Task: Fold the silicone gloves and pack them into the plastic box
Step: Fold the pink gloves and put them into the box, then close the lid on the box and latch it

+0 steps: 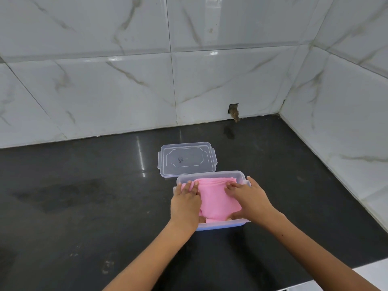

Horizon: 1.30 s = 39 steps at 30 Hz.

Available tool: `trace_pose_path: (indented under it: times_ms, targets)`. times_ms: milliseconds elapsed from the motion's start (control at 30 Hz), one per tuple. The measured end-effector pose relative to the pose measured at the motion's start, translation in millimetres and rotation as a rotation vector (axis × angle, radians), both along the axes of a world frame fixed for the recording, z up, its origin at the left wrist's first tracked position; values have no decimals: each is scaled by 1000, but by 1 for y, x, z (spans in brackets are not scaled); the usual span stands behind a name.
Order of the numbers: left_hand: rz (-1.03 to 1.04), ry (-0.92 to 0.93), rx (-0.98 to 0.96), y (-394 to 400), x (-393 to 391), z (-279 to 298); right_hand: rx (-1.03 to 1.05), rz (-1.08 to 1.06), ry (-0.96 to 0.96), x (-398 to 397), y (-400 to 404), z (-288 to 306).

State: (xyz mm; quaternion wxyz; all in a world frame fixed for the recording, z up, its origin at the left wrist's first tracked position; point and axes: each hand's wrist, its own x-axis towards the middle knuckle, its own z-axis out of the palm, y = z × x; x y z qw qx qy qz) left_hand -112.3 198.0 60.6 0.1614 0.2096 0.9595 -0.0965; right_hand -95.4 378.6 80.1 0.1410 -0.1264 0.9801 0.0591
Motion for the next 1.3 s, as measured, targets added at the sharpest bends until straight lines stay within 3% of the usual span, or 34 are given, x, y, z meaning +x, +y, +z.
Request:
trace_pose_path:
  times_ms: [267, 333, 433, 567, 633, 767, 1000, 1167, 1300]
  targets:
    - [-1, -4, 99, -1, 5, 12, -54, 4, 21, 4, 1, 1]
    - [30, -55, 273, -11, 7, 20, -146, -10, 19, 6, 6, 4]
    - [185, -139, 709, -33, 4, 36, -363, -97, 40, 6, 20, 16]
    - [442, 63, 1107, -68, -25, 47, -843, -298, 159, -18, 44, 36]
    - [631, 146, 1250, -80, -45, 41, -953, -446, 185, -40, 49, 36]
    - [876, 131, 1236, -84, -78, 4, -934, -603, -29, -87, 43, 13]
    - [929, -2, 1296, -72, -94, -38, -877, -625, -255, -133, 15, -28]
    - [814, 20, 1222, -72, -99, -44, -822, -498, -203, -143, 9, -34]
    - [821, 38, 1320, -77, -96, -48, -839, -489, -94, -142, 17, -35]
